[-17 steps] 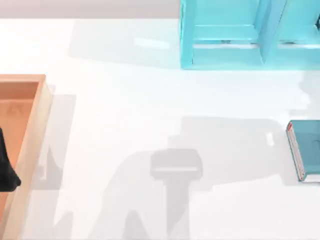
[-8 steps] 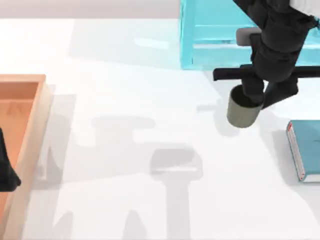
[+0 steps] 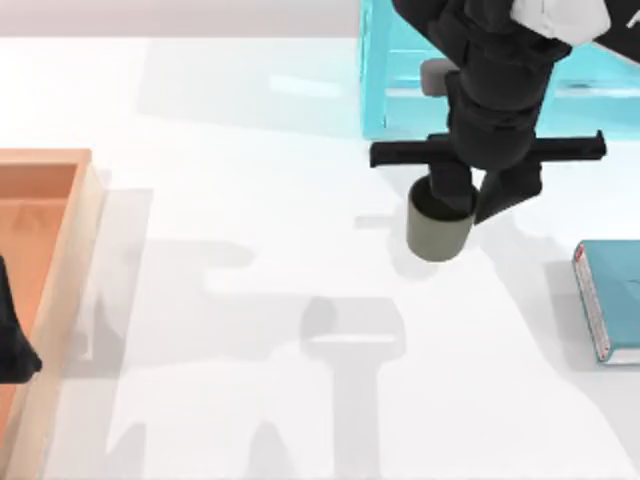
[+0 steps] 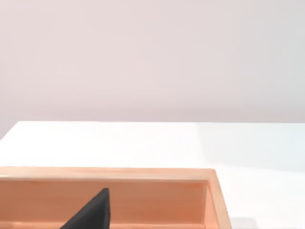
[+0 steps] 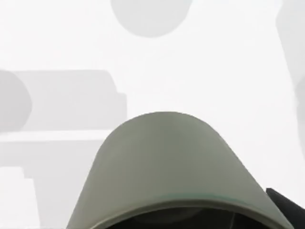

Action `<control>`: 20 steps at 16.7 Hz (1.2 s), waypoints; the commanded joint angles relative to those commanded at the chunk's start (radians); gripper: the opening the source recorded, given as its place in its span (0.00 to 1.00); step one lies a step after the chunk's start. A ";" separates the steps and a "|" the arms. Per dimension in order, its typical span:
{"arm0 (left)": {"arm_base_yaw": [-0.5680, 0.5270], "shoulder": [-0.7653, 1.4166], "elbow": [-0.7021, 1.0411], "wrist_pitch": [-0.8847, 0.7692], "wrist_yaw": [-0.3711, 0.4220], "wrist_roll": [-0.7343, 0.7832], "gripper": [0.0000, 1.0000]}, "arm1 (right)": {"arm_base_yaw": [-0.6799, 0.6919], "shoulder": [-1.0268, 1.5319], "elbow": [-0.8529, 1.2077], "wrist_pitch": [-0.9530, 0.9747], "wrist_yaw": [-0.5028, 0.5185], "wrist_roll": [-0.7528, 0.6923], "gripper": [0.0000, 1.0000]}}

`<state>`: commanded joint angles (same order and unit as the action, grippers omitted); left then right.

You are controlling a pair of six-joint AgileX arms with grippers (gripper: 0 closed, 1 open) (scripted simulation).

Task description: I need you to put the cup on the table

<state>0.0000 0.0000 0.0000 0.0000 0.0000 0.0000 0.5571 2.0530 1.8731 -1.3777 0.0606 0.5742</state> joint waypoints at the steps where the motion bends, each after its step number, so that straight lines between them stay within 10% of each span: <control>1: 0.000 0.000 0.000 0.000 0.000 0.000 1.00 | -0.004 -0.003 -0.003 0.003 -0.003 0.001 0.00; 14: 0.000 0.000 0.000 0.000 0.000 0.000 1.00 | 0.014 0.038 -0.199 0.236 0.000 0.015 0.00; 20: 0.000 0.000 0.000 0.000 0.000 0.000 1.00 | 0.014 0.038 -0.199 0.236 0.000 0.015 0.45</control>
<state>0.0000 0.0000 0.0000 0.0000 0.0000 0.0000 0.5715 2.0914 1.6746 -1.1417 0.0611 0.5892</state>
